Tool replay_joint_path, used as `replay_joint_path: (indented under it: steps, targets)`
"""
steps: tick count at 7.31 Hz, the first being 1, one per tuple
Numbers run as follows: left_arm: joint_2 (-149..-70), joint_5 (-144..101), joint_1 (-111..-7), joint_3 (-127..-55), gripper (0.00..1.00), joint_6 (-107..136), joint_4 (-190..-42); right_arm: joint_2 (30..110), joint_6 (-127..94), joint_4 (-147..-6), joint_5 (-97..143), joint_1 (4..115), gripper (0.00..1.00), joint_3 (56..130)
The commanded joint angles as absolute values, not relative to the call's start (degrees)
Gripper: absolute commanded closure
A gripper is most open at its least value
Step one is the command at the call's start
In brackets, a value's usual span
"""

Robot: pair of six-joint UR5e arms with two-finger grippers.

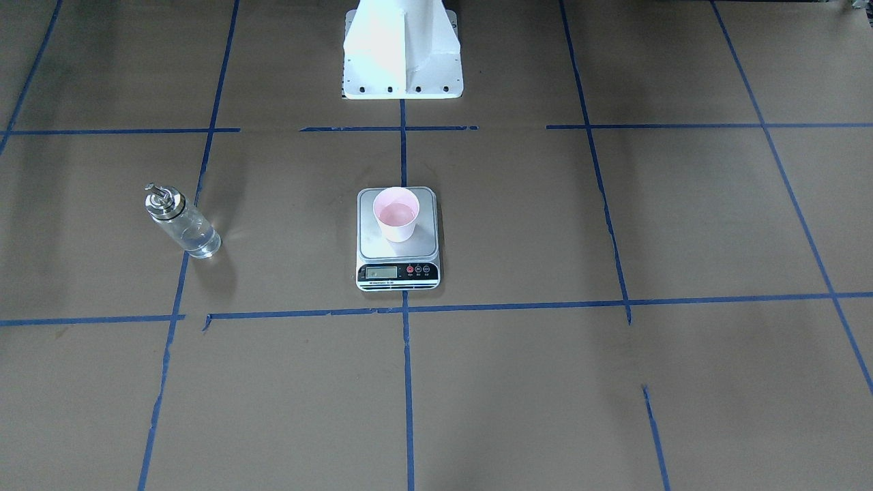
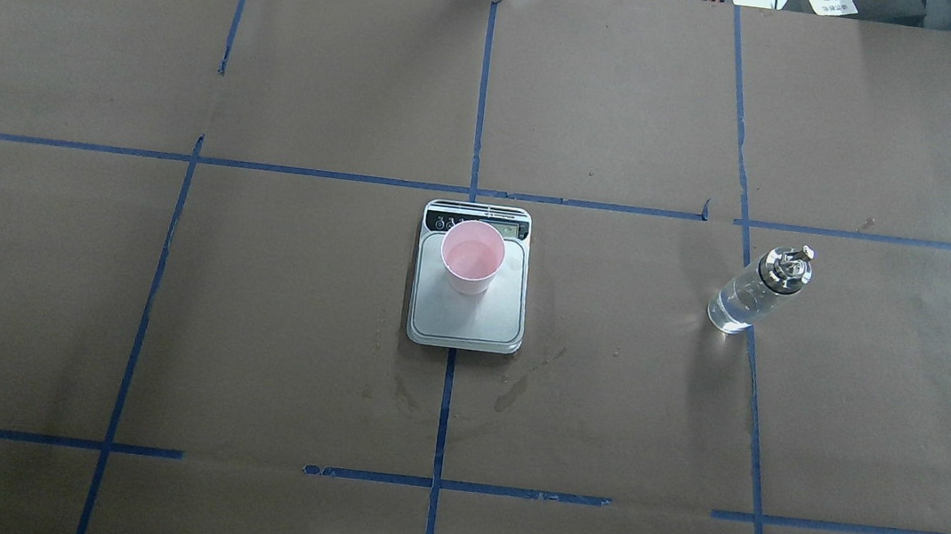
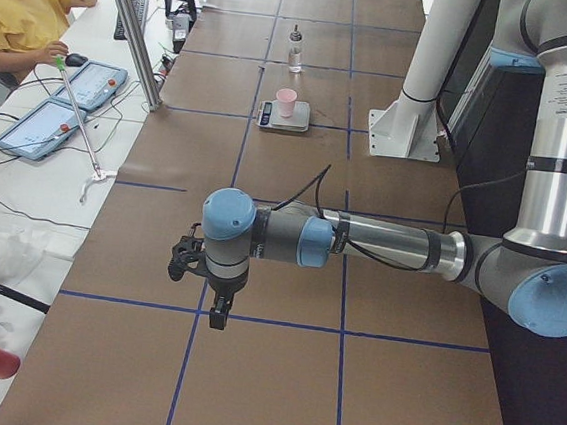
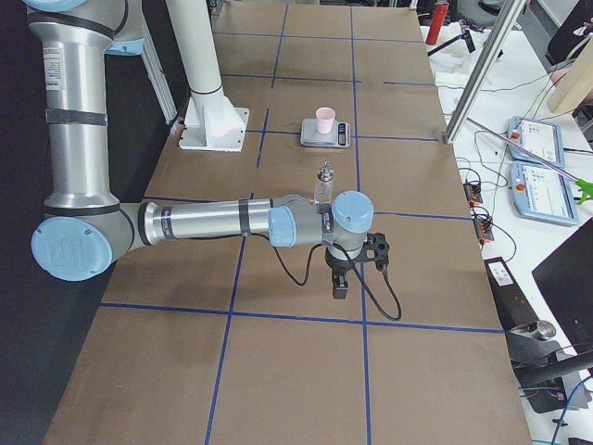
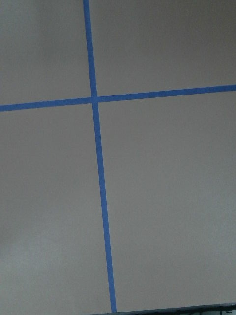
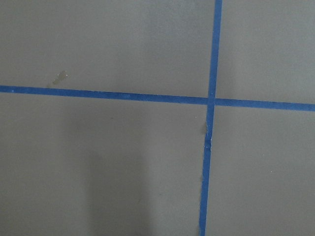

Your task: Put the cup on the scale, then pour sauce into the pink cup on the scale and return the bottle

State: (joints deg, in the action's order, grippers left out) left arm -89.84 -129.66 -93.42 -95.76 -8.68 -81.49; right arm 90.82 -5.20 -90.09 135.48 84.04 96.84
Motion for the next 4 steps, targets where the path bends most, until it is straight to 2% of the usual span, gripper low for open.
replay_joint_path:
  steps: [1, 4]
  targets:
    - [-89.65, -133.32, -93.34, -95.45, 0.00, -8.35, -81.91, 90.79, -5.27, -90.17, 135.88, 84.02, 0.00, 96.95]
    - [-90.44, -133.51, -93.34, -95.80, 0.00, -8.96, -83.05, 90.97, -5.27, -90.17, 137.46, 84.02, 0.00, 97.12]
